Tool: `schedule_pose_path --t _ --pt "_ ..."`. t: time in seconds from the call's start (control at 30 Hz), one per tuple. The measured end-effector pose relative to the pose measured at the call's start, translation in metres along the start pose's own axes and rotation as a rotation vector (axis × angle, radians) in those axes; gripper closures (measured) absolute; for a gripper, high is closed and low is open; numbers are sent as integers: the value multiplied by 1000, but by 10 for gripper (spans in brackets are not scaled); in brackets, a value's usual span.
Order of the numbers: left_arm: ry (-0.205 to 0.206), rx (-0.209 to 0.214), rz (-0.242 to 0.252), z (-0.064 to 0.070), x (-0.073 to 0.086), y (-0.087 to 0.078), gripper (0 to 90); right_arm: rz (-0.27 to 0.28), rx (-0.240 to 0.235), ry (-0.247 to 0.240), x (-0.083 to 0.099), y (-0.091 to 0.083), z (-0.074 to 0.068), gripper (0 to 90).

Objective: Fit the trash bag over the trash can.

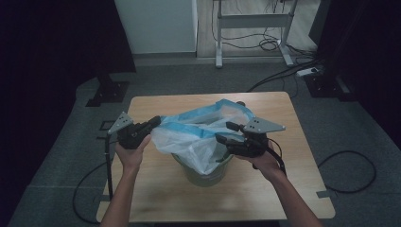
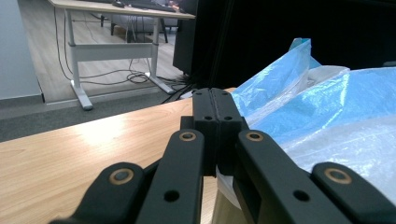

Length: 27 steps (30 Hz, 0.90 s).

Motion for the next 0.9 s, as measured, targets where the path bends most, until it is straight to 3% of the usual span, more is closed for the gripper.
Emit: schedule_pose_path --t 0.07,0.2,0.33,0.7,0.9 --pt "5 -3 -2 0 0 0 900 -1 -23 -22 0 1 -6 484" --pt "7 -1 1 2 -1 -2 900 2 -93 -70 2 -4 -19 733" --pt "10 5 -3 4 0 -4 900 8 -139 -85 10 -12 -29 864" --pt "15 29 -23 12 7 -9 900 30 -225 -85 40 -38 -56 891" --pt "8 45 -33 17 15 -14 900 -3 -259 -135 60 -44 -76 890"
Point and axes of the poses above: each handheld gripper's, and its own axes: y roughly forward along the jaws, x roughly out of its underside, z roughly to its right, the point moved 8 cm from there along y, roughly forward along the jaws, and after that the axes turned 5 degrees about x, right-handed, at the moved point
